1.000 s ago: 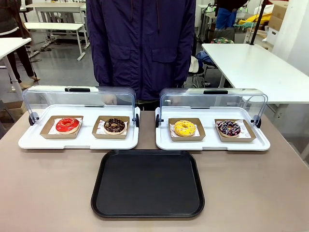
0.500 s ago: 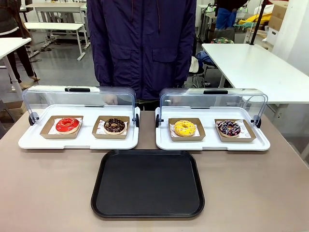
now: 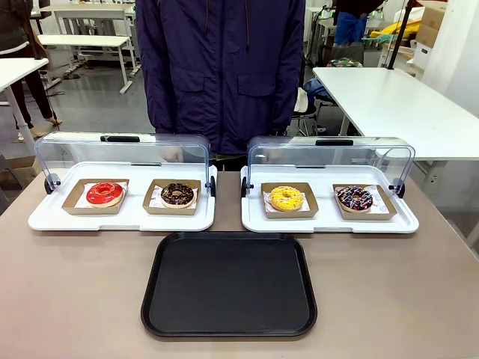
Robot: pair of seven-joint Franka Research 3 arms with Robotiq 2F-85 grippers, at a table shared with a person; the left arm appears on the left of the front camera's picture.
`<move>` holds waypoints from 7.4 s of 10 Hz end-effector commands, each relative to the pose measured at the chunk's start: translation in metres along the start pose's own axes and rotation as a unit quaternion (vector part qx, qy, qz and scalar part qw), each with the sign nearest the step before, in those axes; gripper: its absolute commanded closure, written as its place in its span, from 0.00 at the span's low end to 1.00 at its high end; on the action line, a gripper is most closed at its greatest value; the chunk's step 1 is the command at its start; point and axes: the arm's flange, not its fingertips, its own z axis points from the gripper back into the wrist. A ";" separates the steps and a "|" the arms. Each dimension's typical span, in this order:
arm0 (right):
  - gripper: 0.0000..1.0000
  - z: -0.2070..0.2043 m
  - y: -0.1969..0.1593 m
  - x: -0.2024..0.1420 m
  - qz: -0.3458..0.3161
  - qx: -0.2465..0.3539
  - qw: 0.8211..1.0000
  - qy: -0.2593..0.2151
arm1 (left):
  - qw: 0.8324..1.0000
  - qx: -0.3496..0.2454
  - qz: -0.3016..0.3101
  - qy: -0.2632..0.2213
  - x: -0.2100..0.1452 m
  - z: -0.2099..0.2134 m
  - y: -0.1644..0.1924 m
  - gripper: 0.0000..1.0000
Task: Move the third donut from the left to the tray.
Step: Pick up the Paper togo box containing the Donut indicated by the person and place it on the Handle tray.
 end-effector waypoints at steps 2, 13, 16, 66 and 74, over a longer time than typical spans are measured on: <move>0.00 0.000 0.000 0.002 0.004 0.000 1.000 -0.004 | 1.000 -0.002 -0.004 0.003 0.001 0.002 0.000 0.00; 0.00 0.000 0.000 0.002 0.004 0.000 1.000 -0.004 | 1.000 -0.002 -0.004 0.003 0.001 0.002 0.000 0.00; 0.00 0.000 0.000 0.002 0.004 0.000 1.000 -0.004 | 1.000 -0.002 -0.004 0.003 0.001 0.002 0.000 0.00; 0.00 0.000 0.000 0.002 0.004 0.000 1.000 -0.004 | 1.000 -0.002 -0.004 0.003 0.001 0.002 0.000 0.00; 0.00 0.000 0.000 0.002 0.004 0.000 1.000 -0.004 | 1.000 -0.002 -0.004 0.003 0.001 0.002 0.000 0.00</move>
